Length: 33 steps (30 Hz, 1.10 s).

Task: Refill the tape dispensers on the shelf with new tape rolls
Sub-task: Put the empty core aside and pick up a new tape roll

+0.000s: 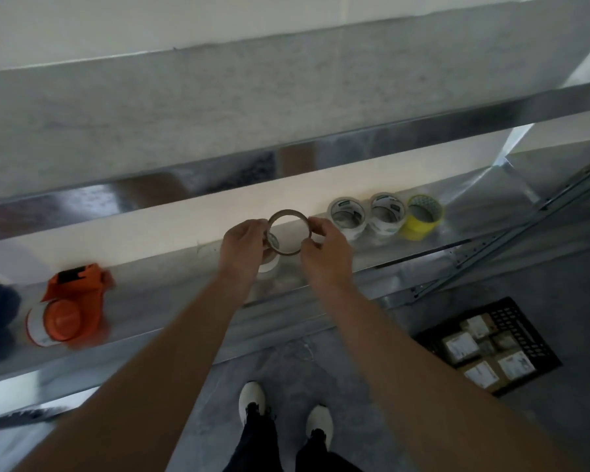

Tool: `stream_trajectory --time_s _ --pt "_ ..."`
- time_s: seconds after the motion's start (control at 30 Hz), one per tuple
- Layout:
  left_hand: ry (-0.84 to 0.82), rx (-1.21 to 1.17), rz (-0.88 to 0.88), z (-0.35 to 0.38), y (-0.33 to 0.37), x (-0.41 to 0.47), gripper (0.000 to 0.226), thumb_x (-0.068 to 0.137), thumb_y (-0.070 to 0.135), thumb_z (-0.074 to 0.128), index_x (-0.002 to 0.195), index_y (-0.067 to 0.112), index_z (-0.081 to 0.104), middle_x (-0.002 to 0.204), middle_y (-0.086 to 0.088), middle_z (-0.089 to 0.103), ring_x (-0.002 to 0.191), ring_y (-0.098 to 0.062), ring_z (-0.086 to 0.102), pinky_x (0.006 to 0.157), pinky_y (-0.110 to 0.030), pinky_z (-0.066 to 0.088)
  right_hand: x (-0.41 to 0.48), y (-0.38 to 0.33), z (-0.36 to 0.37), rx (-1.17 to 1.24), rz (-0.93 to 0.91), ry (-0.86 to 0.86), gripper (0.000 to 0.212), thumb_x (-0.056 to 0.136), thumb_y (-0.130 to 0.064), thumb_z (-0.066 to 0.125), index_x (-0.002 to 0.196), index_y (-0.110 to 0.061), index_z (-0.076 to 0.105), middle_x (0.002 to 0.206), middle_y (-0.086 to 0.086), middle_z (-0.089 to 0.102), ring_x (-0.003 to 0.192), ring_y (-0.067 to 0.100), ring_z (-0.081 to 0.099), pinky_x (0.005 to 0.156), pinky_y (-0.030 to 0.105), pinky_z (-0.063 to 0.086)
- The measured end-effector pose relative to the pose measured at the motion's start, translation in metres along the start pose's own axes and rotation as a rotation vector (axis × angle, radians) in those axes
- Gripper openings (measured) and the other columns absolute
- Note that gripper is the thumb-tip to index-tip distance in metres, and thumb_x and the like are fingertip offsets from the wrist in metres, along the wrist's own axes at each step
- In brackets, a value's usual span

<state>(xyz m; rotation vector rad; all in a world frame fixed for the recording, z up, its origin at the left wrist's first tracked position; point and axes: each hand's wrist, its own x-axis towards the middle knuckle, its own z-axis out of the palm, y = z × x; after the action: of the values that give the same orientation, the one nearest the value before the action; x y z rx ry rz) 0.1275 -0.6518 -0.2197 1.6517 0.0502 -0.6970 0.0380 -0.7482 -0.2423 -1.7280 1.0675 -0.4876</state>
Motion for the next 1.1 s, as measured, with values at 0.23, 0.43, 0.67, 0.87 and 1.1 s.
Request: stream_trajectory --time_s 0.23,0.43,0.67,0.87,1.1 --pt "-0.006 -0.004 -0.054 0.02 -0.006 0.019 0.029 0.106 0.014 0.057 0.079 0.015 0.068 0.087 -0.009 0.07 0.092 -0.027 0.066 0.079 -0.033 0.056 0.021 0.018 0.003 -0.09 0.081 -0.009 0.039 0.091 -0.012 0.061 0.13 -0.017 0.066 0.125 0.007 0.065 0.114 0.022 0.061 0.092 0.03 0.051" --pt "-0.069 0.047 -0.09 0.033 -0.015 0.034 0.03 0.11 0.02 0.053 0.084 0.024 0.069 0.088 -0.003 0.071 0.086 -0.018 0.066 0.076 -0.029 0.053 0.033 0.026 -0.004 -0.094 0.098 -0.029 0.034 0.094 -0.012 0.058 0.127 -0.012 0.069 0.117 0.004 0.07 0.102 0.015 0.061 0.083 0.023 0.044" --pt "-0.106 0.229 -0.106 0.039 -0.022 0.051 0.03 0.108 0.034 0.051 0.09 0.027 0.073 0.115 -0.009 0.077 0.107 -0.025 0.071 0.097 -0.041 0.056 0.05 0.04 -0.001 -0.044 0.144 -0.05 0.022 0.095 -0.013 0.061 0.113 -0.02 0.07 0.093 -0.01 0.062 0.085 0.006 0.056 0.056 0.0 0.037" --pt "-0.173 0.357 -0.09 0.046 -0.021 0.057 0.038 0.113 0.036 0.045 0.144 0.023 0.062 0.111 0.003 0.068 0.102 -0.021 0.071 0.075 -0.027 0.058 0.058 0.046 0.007 0.001 0.2 -0.109 0.027 0.094 -0.016 0.058 0.119 -0.018 0.067 0.111 0.0 0.071 0.102 0.018 0.066 0.094 0.037 0.056" --pt "-0.267 0.435 -0.015 0.049 -0.022 0.057 0.037 0.113 0.036 0.045 0.144 0.022 0.058 0.134 -0.009 0.066 0.112 -0.024 0.07 0.096 -0.051 0.063 0.06 0.048 0.014 0.015 0.189 -0.185 0.029 0.083 -0.024 0.056 0.11 -0.017 0.067 0.102 0.0 0.072 0.097 0.018 0.069 0.084 0.033 0.059"
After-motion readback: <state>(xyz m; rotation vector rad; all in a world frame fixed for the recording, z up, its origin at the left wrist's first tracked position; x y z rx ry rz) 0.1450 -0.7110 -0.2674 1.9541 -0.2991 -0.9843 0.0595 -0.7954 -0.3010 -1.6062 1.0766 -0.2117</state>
